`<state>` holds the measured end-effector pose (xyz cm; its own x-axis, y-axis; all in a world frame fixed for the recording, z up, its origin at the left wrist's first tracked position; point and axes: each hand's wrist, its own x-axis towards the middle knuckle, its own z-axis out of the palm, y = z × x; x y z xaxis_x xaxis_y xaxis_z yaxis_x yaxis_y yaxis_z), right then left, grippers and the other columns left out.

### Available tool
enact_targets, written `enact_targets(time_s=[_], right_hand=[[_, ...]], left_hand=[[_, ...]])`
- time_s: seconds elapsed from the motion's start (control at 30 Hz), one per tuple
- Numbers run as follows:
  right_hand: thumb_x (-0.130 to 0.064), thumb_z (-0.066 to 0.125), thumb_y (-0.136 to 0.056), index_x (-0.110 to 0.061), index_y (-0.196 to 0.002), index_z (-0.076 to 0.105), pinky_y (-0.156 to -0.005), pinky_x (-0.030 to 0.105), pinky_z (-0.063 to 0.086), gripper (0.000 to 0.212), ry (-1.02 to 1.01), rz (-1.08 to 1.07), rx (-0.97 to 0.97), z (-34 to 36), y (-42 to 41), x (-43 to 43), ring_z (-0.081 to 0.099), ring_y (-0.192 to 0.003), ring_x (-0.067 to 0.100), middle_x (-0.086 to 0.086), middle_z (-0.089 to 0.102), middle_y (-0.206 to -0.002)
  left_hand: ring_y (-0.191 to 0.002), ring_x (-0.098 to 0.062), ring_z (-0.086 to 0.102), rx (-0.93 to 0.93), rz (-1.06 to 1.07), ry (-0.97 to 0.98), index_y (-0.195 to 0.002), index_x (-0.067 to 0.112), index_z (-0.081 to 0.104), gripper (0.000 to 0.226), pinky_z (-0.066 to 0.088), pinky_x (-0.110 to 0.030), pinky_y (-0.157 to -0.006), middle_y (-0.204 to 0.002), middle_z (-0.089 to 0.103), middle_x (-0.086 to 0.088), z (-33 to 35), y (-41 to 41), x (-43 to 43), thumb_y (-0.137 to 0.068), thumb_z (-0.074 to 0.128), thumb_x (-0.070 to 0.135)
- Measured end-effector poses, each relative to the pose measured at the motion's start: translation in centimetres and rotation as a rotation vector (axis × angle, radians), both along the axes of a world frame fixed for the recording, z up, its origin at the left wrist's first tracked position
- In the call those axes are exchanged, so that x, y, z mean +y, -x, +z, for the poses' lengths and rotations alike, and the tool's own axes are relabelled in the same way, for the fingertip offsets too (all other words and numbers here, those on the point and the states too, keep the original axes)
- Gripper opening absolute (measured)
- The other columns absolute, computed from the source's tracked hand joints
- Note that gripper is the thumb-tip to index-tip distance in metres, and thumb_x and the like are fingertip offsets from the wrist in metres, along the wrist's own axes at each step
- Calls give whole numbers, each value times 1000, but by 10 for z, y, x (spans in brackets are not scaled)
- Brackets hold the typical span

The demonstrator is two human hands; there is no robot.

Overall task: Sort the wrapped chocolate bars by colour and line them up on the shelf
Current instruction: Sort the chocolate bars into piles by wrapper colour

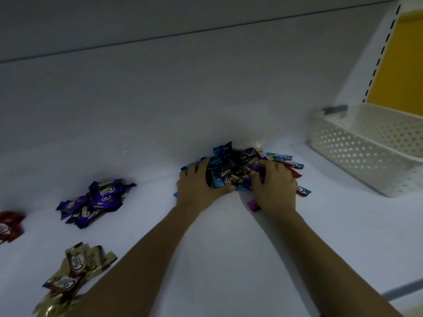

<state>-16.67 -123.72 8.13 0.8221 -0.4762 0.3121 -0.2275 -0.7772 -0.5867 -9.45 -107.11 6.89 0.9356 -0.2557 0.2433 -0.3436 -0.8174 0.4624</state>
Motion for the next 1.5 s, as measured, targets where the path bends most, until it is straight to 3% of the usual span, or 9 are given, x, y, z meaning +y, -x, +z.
enact_targets(time_s=[0.27,0.5,0.67,0.77,0.9,1.03,1.23,1.33,1.5], right_hand=[[-26,43,-97,-19,-130,50,-103,37,28,35,9,13,15,4,3,4,42,-121,24,5,50,-130],[-23,44,-96,-19,-136,44,-106,36,26,41,-9,6,44,6,3,3,40,-125,23,6,47,-135],[-21,43,-96,-15,-138,41,-109,38,26,43,-61,-1,-16,6,3,4,38,-128,25,8,46,-137],[-22,43,-96,-14,-139,41,-108,37,26,44,-47,-5,-21,3,2,3,39,-127,26,9,47,-136],[-24,42,-96,-13,-139,42,-108,37,27,45,-54,-16,-33,0,0,2,39,-127,26,9,48,-136],[-29,40,-97,-16,-141,39,-112,37,24,46,-24,10,9,-1,-1,1,36,-131,25,8,44,-140],[-33,41,-97,-18,-147,29,-115,39,19,53,9,37,9,1,2,1,30,-136,26,8,39,-145],[-35,41,-98,-18,-146,30,-116,41,15,52,47,60,27,1,4,2,27,-137,26,8,36,-147],[-35,44,-96,-16,-138,43,-115,42,19,45,96,73,4,0,4,2,34,-133,26,9,43,-140]], left_hand=[[-132,-34,35,53,-142,33,-152,34,8,115,38,-51,-105,-147,29,-14,16,-4,-40,-63,75,65],[-123,-32,49,89,-260,-23,-153,28,10,119,43,-49,-101,-141,45,-13,25,-16,-45,-60,76,62],[-128,-24,47,179,-379,-88,-153,29,-2,122,41,-41,-106,-150,39,-6,31,-23,-46,-68,82,45],[-126,-21,49,152,-424,-21,-154,28,8,110,42,-35,-104,-147,43,-4,29,-22,-49,-73,81,37],[-105,-20,62,-14,-372,59,-147,22,31,81,47,-25,-82,-124,62,-3,27,-13,-57,-80,75,29],[-97,-22,64,-106,-304,52,-145,22,36,73,43,-23,-73,-111,67,-6,25,-11,-63,-82,73,29],[-116,-25,58,-23,-265,175,-151,24,22,86,44,-26,-93,-136,56,-7,37,-14,-46,-82,73,19],[-125,-19,50,29,-253,251,-151,27,18,93,36,-21,-100,-145,46,-2,46,-13,-31,-77,74,35],[-117,-1,44,75,-211,383,-152,23,20,89,32,-6,-92,-145,44,2,59,-4,-14,-81,75,22]])
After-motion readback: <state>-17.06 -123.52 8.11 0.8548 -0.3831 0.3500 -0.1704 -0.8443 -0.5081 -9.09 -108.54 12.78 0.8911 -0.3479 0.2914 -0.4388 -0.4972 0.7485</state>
